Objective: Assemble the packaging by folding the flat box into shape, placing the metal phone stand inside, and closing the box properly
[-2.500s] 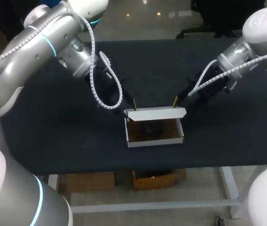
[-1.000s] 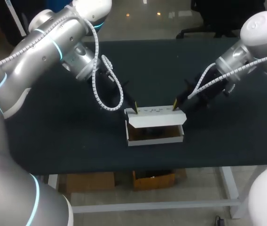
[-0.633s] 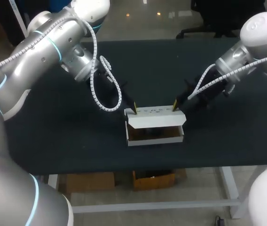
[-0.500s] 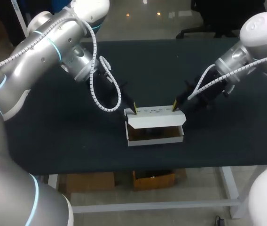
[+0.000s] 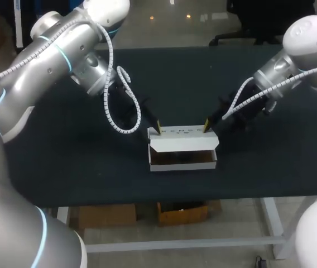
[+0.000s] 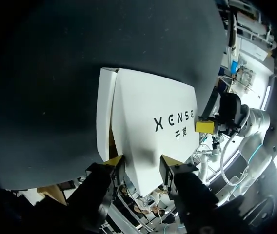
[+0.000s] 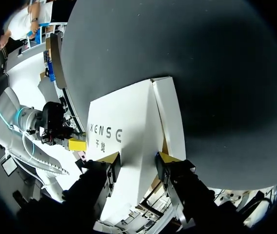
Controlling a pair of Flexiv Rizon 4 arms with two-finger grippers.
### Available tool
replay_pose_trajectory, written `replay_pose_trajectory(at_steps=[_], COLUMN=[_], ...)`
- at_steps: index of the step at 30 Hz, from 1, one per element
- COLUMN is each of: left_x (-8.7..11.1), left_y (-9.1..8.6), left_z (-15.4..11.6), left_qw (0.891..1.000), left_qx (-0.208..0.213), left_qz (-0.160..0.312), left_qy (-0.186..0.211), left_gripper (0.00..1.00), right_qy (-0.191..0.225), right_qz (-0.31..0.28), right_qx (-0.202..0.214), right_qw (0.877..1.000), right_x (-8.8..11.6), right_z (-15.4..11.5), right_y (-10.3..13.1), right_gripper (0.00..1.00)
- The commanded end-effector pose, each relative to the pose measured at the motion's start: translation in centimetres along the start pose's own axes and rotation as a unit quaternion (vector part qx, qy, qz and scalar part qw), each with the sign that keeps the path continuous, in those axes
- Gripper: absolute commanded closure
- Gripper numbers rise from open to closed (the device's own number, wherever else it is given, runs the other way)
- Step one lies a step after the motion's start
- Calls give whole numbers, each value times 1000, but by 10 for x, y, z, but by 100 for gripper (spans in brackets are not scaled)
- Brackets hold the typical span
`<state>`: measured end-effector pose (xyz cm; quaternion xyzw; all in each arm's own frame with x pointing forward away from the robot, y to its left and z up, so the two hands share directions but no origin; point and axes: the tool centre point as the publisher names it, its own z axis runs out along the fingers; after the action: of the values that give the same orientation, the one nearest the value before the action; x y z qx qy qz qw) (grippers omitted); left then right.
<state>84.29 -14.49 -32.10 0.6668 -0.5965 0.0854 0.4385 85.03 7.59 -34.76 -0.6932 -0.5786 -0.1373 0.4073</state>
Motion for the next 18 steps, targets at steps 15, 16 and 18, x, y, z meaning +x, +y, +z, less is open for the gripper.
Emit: replay_pose_trajectory(at_steps=[15,16,18], left_x=[13,14,16], left_y=[22,23,25], left_z=[-14,-15,-16], left_qw=[997,997,996], left_qx=[58,61,68], left_qz=[44,43,52], left_qy=[-28,-29,-31], left_gripper=[37,36,35], right_qy=[2,3,3], right_qz=[-15,-15,-16], right_qx=[15,16,17], right_qw=[1000,1000,1000], right_x=[-2,-2,-2], right_z=[3,3,3], right_y=[8,8,8], right_gripper=[55,55,55])
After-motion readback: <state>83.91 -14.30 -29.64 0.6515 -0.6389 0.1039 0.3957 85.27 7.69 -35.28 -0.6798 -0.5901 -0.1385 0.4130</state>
